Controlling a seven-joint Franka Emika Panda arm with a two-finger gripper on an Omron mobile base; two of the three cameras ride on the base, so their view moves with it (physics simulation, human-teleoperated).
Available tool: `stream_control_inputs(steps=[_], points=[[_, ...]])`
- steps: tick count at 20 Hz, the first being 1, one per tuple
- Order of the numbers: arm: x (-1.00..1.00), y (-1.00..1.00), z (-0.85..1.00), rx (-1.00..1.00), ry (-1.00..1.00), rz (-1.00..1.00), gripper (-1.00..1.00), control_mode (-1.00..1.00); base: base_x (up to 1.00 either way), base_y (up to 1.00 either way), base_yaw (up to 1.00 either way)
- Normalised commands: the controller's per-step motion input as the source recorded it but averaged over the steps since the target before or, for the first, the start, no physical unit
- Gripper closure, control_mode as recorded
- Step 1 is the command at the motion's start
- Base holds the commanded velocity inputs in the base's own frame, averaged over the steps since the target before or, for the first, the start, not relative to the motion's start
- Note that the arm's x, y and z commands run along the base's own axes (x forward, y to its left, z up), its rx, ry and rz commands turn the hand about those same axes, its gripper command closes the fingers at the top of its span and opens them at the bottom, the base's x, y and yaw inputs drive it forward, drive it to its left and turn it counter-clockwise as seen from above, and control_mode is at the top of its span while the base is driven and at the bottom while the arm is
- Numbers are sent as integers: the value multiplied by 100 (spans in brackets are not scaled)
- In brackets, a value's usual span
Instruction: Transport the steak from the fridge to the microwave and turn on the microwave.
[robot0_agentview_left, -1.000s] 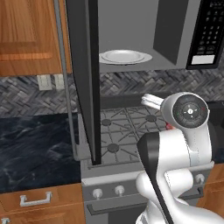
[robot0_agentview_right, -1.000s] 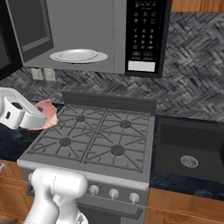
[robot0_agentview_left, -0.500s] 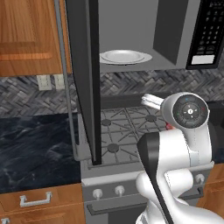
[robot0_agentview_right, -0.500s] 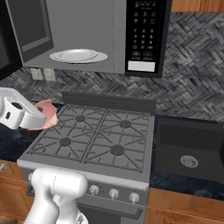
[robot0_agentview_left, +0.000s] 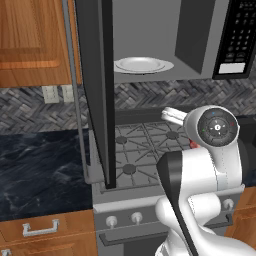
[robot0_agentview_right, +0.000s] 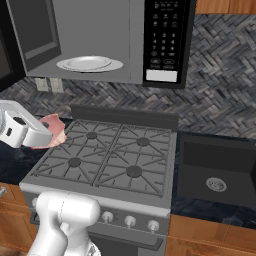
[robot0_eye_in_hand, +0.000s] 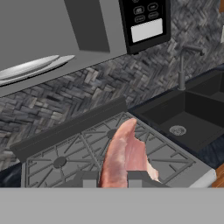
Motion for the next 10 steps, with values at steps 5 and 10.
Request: stream_control_inputs(steps=[5,10], points=[[0,0,0,0,0,0,100,100,0,0,0],[0,0,0,0,0,0,100,100,0,0,0]])
